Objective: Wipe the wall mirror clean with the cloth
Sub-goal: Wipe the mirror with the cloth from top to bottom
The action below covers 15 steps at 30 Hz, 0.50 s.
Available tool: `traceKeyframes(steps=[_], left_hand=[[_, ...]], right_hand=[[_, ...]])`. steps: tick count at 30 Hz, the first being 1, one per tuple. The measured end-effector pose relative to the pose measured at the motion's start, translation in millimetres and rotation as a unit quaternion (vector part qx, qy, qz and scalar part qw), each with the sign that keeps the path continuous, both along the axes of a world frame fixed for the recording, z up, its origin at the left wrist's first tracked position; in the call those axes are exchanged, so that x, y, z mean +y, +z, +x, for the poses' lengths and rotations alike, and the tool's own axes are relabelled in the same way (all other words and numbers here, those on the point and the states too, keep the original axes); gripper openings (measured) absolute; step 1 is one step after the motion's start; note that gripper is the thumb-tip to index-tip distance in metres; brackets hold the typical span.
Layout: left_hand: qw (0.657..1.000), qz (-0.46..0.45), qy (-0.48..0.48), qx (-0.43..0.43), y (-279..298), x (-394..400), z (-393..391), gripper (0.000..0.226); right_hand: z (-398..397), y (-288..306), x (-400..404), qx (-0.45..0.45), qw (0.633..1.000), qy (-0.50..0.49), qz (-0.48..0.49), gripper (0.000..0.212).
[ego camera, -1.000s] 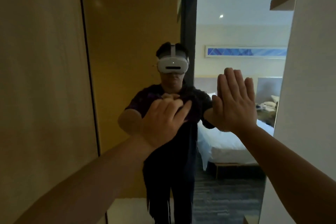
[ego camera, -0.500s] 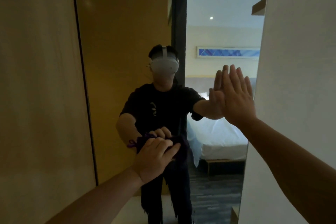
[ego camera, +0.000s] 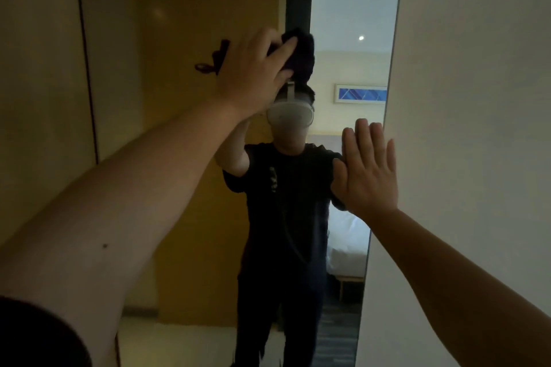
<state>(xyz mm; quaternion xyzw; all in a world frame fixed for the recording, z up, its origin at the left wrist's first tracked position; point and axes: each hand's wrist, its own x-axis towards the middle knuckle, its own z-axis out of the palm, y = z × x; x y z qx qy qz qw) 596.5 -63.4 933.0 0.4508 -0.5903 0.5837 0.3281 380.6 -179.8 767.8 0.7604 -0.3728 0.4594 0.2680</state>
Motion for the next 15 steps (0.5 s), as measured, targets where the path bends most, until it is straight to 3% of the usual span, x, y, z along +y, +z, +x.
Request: traceKeyframes(steps=[3,6,10,15], left_hand=[[0.999,-0.037,-0.003,-0.020,-61,-14,-1,0.045],[0.996,-0.018,-0.034,-0.080,-144,-21,0,0.045],[0.997,-0.024,-0.025,-0.073,-241,-17,3,0.043],[0.993,0.041,-0.008,-0.114,-315,-9,10,0.051]], right_hand=[[-1,-2,-4,-0.010,0.999,0.031,-0.031,0.060],[-2,-4,-9,-0.019,0.997,0.055,-0.047,0.060],[-2,-3,-8,-0.027,0.997,0.053,-0.046,0.059],[-1,-4,-7,-0.029,0.998,0.045,-0.046,0.058]])
